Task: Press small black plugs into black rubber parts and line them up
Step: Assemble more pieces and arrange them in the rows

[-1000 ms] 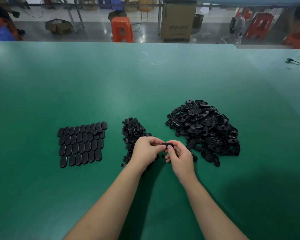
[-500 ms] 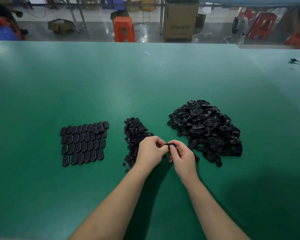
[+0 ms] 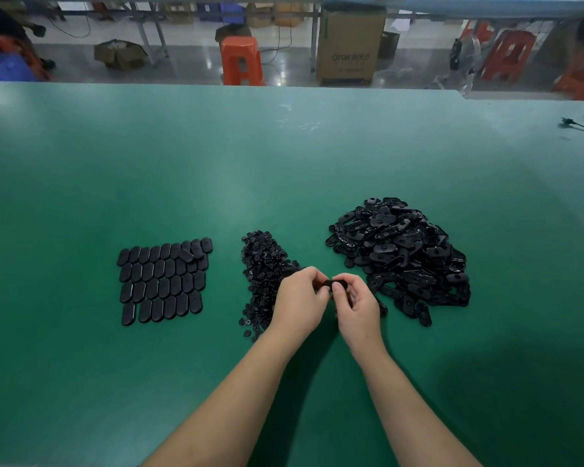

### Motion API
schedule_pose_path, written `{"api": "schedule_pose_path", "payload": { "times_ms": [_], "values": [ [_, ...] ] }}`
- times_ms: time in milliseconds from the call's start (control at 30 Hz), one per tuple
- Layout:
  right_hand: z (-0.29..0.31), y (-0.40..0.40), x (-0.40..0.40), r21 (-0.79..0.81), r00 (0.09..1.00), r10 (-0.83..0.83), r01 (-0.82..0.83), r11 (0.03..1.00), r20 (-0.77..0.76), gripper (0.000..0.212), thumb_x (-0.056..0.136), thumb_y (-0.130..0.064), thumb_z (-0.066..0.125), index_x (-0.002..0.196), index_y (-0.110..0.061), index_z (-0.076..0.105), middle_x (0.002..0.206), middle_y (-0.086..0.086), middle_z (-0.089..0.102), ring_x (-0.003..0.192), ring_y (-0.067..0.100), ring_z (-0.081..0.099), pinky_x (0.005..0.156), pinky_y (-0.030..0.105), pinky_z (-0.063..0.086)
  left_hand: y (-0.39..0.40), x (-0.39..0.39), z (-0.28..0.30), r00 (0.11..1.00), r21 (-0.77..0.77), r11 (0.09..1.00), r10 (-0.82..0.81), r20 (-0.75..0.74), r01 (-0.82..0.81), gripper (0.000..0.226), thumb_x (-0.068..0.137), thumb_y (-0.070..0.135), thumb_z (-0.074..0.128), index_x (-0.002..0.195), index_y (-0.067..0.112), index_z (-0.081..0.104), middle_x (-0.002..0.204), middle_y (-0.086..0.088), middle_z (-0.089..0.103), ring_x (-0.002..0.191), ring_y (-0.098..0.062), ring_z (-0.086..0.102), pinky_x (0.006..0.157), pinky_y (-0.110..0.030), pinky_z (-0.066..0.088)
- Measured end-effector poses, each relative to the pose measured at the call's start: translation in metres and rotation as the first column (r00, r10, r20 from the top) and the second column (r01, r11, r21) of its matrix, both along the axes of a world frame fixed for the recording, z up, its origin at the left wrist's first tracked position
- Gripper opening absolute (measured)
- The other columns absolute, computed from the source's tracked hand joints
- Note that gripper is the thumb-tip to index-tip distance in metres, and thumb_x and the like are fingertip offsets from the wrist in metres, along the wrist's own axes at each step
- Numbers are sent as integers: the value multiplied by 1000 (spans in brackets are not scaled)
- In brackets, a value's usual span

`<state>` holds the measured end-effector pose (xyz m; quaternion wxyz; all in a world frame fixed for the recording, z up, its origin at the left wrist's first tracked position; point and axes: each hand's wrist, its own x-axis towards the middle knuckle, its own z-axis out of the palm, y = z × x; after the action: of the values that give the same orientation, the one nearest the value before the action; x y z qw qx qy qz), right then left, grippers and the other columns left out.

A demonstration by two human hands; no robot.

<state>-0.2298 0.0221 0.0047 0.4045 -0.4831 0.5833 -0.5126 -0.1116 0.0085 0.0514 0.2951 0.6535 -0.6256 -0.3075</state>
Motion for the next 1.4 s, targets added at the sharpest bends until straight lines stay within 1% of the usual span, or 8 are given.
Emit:
{"api": "schedule_pose_path", "payload": {
  "times_ms": [233, 433, 533, 667, 767, 900, 1100, 1400],
  "values": [
    [-2, -1, 0, 19, 1000, 0, 0, 1000, -8, 21, 101, -13, 58, 96, -33, 63, 92, -16, 71, 90, 4, 67, 83, 24, 52, 3, 2, -6, 969, -176, 974, -98, 225, 139, 24, 96, 20, 60, 119, 19, 66, 102, 4, 68, 92, -15, 63, 82, -32, 53],
    [1, 1, 0, 47, 998, 23, -25, 999, 56, 25, 105, -14, 48, 106, -34, 63, 69, -10, 66, 56, 8, 52, 56, 29, 47, 6, 16, -8, 873, -363, 893, -64, 483, 266, 14, 90, 26, 67, 101, 18, 68, 94, 2, 64, 79, -21, 64, 58, -34, 51],
    [4, 2, 2, 47, 999, 19, -21, 999, 38, 21, 105, -16, 50, 111, -31, 61, 81, -5, 72, 59, 10, 54, 57, 34, 50, 3, 38, -10, 908, -416, 898, 49, 416, 142, 16, 82, 21, 74, 95, 14, 72, 90, -2, 63, 73, -25, 62, 60, -33, 49],
    [5, 4, 2, 68, 999, 37, -36, 997, -10, 19, 104, -20, 50, 108, -34, 62, 82, -6, 71, 61, 8, 54, 62, 37, 52, -6, 93, -14, 895, -291, 939, 283, 345, -184, 24, 90, 34, 67, 108, 18, 70, 100, 3, 60, 71, -17, 59, 63, -31, 52],
    [6, 4, 2, 76, 999, 44, -43, 996, -12, 18, 104, -19, 51, 107, -31, 63, 80, -6, 70, 60, 9, 53, 61, 38, 50, -11, 142, -17, 821, -262, 879, 469, 325, -398, 25, 89, 38, 68, 105, 19, 71, 100, 1, 58, 67, -16, 58, 57, -28, 45],
    [8, 4, 3, 73, 999, 43, -42, 996, -12, 18, 104, -16, 51, 104, -28, 64, 77, -6, 70, 58, 11, 51, 58, 38, 47, -13, 197, -22, 702, -192, 762, 645, 303, -618, 27, 86, 40, 69, 99, 17, 73, 104, -9, 60, 83, -34, 61, 76, -39, 50],
    [9, 4, 3, 82, 999, 46, -43, 996, -28, 18, 104, -16, 51, 103, -28, 64, 77, -5, 70, 59, 13, 51, 58, 38, 46, -22, 224, -26, 660, -139, 720, 684, 312, -680, 28, 87, 40, 68, 99, 15, 72, 104, -10, 58, 74, -27, 51, 69, -35, 42],
    [9, 4, 3, 83, 998, 51, -47, 995, -42, 18, 104, -15, 51, 103, -27, 65, 77, -5, 69, 59, 13, 51, 56, 39, 46, -30, 218, -20, 688, -195, 769, 635, 351, -609, 31, 90, 41, 67, 102, 13, 74, 105, -14, 60, 85, -37, 61, 84, -44, 50]
  ]
}}
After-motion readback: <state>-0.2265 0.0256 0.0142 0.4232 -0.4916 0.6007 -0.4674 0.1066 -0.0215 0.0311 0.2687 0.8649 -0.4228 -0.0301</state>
